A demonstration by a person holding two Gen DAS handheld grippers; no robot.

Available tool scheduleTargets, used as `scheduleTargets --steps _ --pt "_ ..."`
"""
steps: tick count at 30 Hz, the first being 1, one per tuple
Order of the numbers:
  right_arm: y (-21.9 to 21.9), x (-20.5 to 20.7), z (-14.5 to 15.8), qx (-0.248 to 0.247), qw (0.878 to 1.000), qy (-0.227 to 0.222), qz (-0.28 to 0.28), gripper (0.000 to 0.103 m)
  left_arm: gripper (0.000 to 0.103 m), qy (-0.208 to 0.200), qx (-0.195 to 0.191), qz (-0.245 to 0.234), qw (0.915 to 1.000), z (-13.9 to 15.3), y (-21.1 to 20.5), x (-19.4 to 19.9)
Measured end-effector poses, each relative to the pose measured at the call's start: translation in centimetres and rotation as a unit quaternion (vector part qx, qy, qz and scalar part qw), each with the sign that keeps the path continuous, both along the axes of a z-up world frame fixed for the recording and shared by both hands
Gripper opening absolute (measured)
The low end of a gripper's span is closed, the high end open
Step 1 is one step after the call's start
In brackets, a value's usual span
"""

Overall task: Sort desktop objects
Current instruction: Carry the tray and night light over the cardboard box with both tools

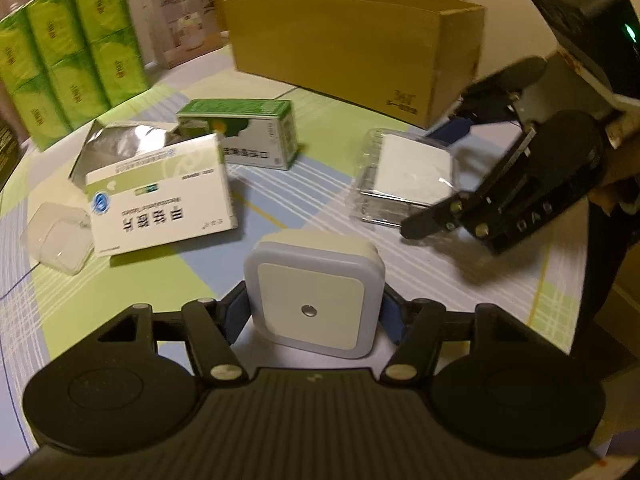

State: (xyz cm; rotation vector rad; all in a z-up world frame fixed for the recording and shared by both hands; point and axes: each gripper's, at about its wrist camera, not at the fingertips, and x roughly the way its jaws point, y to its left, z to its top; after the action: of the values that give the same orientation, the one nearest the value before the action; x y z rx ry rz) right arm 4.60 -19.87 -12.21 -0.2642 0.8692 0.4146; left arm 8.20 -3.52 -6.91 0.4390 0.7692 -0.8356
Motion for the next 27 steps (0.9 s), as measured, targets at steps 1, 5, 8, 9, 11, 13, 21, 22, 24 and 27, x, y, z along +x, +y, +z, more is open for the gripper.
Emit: scheduleTargets --steps 1,5,8,9,11,13,21,22,24,27 --pt "0.1 0.1 -0.1 -0.003 1.000 0.001 0.000 0.060 0.061 0.001 -0.002 0.007 1.0000 0.0 0.1 0.2" --pt "0.1 0.0 0.3 -0.003 1.000 -0.001 -0.003 0.059 0.061 0.002 -0.004 0.025 0.9997 0.1 0.4 0.6" --pt "-0.1 -0.4 1.1 0.001 1.000 -0.012 -0.005 0.059 0.061 0.003 -0.005 0.032 0.9995 0.2 0.6 0.6" --pt "-0.2 -0.5 1.4 0.003 1.000 -0.015 -0.006 0.059 0.061 0.002 -0.007 0.034 0.9994 0.3 0.6 0.5" --pt "-0.4 -0.8 2.2 0.007 1.000 -0.023 -0.008 0.059 0.061 -0.001 -0.010 0.037 0.9993 0.7 0.6 0.3" --pt "-0.6 -1.0 3.0 0.012 0.999 -0.032 -0.010 0.059 0.061 -0.003 -0.014 0.042 0.9990 1.2 0.5 0.2" --pt "-1.9 -2.2 7.1 0.032 0.997 -0.074 -0.019 0.059 0.061 -0.009 -0.026 0.084 0.9961 3.9 -0.6 -0.9" --pt "-2.2 -2.3 7.7 0.036 0.996 -0.078 -0.022 0.059 0.061 -0.011 -0.027 0.088 0.9957 4.4 -0.8 -1.1" --pt "-2.9 -2.6 8.8 0.042 0.995 -0.088 -0.027 0.059 0.061 -0.020 -0.025 0.094 0.9951 5.4 -1.6 -1.4" --pt "-4.3 -2.9 10.4 0.048 0.993 -0.105 -0.038 0.059 0.061 -0.033 -0.028 0.097 0.9944 7.1 -3.1 -1.9"
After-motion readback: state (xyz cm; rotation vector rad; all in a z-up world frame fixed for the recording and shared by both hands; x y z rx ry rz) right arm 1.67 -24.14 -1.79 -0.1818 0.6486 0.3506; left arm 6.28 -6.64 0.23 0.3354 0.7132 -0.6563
